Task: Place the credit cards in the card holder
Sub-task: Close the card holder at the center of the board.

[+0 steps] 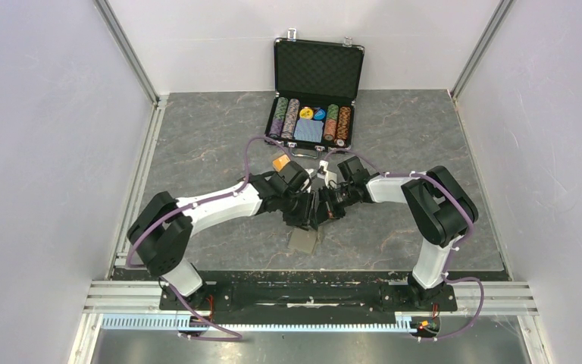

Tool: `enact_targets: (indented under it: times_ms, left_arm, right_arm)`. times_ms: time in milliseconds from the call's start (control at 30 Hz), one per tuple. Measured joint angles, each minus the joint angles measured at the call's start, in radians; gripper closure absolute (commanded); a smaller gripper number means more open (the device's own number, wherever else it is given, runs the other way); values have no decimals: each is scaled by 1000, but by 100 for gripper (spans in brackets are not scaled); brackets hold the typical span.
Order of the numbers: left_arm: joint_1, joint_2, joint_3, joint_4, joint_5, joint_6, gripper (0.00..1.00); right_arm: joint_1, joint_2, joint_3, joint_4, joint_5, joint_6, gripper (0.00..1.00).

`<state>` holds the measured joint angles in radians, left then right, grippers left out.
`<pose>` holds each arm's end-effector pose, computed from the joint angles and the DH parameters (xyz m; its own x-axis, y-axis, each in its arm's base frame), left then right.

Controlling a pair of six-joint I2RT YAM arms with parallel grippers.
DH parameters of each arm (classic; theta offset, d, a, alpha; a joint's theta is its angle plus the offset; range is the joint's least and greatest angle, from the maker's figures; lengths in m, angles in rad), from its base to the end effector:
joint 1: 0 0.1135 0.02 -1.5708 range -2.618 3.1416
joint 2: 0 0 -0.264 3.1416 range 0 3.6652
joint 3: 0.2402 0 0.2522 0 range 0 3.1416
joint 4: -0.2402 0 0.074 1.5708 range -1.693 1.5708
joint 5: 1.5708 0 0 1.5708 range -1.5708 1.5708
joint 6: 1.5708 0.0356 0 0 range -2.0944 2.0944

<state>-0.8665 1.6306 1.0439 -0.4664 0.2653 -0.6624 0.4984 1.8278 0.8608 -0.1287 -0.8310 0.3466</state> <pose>0.2044 -0.2549 0.1972 -0.9476 0.1987 -0.2501 0.3001 0.8220 -0.4840 0.2689 0.1763 0.1141 -0.9449 -0.2535 -0.2071 -0.3169 0.5494 0.7731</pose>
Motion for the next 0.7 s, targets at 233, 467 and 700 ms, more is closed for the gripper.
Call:
enact_targets:
  times_ms: [233, 467, 700]
  left_arm:
    - [0, -19, 0, 74, 64, -7, 63]
    - [-7, 34, 11, 44, 70, -5, 68]
    - [-23, 72, 37, 28, 70, 3, 89]
  right_arm:
    - [0, 0, 0, 0, 0, -6, 100]
    - [0, 0, 0, 0, 0, -7, 100]
    - [0, 0, 0, -1, 0, -8, 100]
